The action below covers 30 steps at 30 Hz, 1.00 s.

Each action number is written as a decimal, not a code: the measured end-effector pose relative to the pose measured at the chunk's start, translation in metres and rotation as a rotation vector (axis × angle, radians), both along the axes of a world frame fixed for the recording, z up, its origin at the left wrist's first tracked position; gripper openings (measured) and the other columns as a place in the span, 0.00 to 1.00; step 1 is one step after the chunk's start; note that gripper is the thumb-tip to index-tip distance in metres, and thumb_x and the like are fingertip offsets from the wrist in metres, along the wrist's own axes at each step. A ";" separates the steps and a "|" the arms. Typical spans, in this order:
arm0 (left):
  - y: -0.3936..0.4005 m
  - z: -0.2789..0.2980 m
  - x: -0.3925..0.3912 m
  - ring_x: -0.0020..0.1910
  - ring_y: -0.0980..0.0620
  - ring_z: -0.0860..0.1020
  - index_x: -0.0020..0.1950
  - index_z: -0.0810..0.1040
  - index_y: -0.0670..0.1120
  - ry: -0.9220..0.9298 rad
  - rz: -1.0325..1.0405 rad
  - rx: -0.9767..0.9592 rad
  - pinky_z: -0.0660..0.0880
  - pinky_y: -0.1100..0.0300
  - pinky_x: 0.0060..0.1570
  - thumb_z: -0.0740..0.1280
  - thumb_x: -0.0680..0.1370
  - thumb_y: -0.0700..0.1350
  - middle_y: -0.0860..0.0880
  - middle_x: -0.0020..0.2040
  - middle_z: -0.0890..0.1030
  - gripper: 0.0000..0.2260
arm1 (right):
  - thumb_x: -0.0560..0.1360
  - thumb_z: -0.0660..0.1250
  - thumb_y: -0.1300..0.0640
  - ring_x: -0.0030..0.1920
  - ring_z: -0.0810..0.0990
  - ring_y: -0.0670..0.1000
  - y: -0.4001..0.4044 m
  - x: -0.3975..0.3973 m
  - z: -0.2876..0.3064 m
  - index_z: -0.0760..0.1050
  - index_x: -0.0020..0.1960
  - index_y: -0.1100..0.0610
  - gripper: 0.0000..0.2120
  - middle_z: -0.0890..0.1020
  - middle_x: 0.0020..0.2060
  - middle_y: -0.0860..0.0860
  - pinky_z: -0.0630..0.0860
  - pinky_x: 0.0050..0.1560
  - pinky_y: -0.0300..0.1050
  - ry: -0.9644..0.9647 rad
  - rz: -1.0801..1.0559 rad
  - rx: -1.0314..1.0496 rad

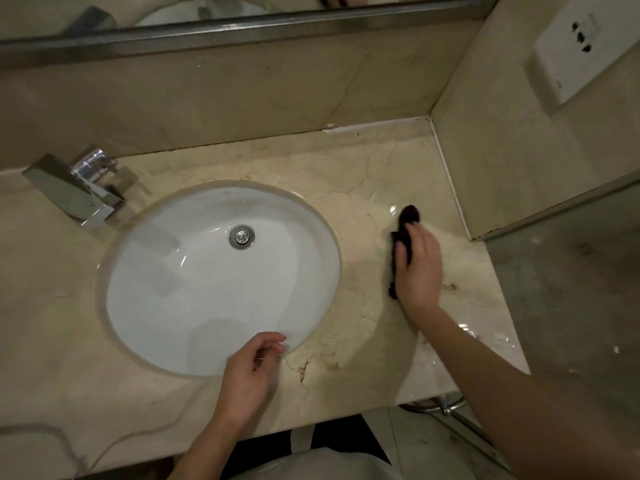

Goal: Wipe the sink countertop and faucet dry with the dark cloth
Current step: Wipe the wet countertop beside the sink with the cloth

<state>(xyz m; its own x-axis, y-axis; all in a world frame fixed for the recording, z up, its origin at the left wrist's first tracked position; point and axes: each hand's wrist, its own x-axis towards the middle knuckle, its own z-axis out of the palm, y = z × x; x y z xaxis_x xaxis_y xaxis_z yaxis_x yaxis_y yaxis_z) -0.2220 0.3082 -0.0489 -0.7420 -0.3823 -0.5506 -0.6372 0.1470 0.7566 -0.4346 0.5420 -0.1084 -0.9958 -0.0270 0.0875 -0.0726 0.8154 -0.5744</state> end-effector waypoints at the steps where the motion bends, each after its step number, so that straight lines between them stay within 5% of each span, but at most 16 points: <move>1: 0.001 0.000 -0.001 0.45 0.58 0.82 0.49 0.83 0.53 -0.003 0.004 0.003 0.73 0.69 0.46 0.65 0.80 0.35 0.55 0.44 0.85 0.13 | 0.82 0.62 0.57 0.68 0.71 0.56 -0.020 0.002 -0.001 0.73 0.70 0.60 0.17 0.75 0.68 0.56 0.66 0.71 0.49 0.006 0.040 -0.005; 6: 0.000 0.003 -0.001 0.47 0.58 0.82 0.50 0.83 0.52 0.019 -0.003 -0.039 0.75 0.64 0.50 0.65 0.81 0.35 0.56 0.43 0.85 0.13 | 0.81 0.63 0.59 0.62 0.73 0.55 -0.106 0.021 0.001 0.76 0.65 0.61 0.14 0.79 0.62 0.56 0.68 0.67 0.49 0.033 0.223 0.013; 10: -0.003 0.005 0.003 0.46 0.57 0.82 0.49 0.83 0.54 0.027 0.032 -0.058 0.77 0.63 0.50 0.64 0.81 0.35 0.55 0.43 0.85 0.15 | 0.83 0.54 0.52 0.58 0.75 0.55 -0.134 0.029 0.007 0.75 0.65 0.57 0.17 0.80 0.59 0.52 0.73 0.61 0.51 -0.064 0.363 -0.073; 16: -0.009 0.003 0.002 0.42 0.56 0.83 0.46 0.82 0.60 0.022 0.089 -0.027 0.77 0.66 0.46 0.65 0.81 0.34 0.52 0.43 0.85 0.20 | 0.83 0.60 0.59 0.56 0.72 0.48 -0.083 -0.023 0.049 0.76 0.64 0.56 0.12 0.79 0.56 0.48 0.67 0.59 0.41 0.045 0.173 -0.288; 19: -0.010 0.000 0.001 0.42 0.55 0.83 0.46 0.82 0.60 0.015 0.101 -0.031 0.76 0.64 0.46 0.64 0.81 0.34 0.53 0.43 0.85 0.20 | 0.83 0.60 0.60 0.58 0.74 0.52 -0.039 -0.084 0.058 0.75 0.64 0.60 0.12 0.79 0.57 0.55 0.68 0.60 0.44 0.144 0.084 -0.229; 24: -0.008 -0.008 -0.003 0.38 0.55 0.83 0.43 0.82 0.60 0.008 0.140 -0.043 0.76 0.66 0.44 0.64 0.81 0.32 0.53 0.39 0.85 0.22 | 0.82 0.57 0.57 0.64 0.73 0.61 0.008 -0.177 0.027 0.72 0.69 0.61 0.18 0.76 0.64 0.59 0.66 0.65 0.48 0.040 0.101 -0.041; 30: -0.011 -0.011 -0.006 0.37 0.56 0.82 0.42 0.83 0.59 -0.006 0.184 -0.038 0.75 0.71 0.42 0.64 0.80 0.32 0.53 0.38 0.85 0.22 | 0.83 0.58 0.55 0.72 0.67 0.58 -0.015 -0.182 -0.002 0.68 0.73 0.60 0.20 0.70 0.72 0.58 0.62 0.74 0.52 0.049 0.160 0.033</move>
<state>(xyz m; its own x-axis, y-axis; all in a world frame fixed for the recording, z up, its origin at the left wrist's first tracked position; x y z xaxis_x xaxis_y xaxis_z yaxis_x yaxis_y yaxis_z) -0.2279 0.2974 -0.0600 -0.6546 -0.5316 -0.5375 -0.6605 0.0562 0.7487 -0.6168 0.5270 -0.1108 -0.9733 -0.1881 0.1319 -0.2297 0.8098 -0.5399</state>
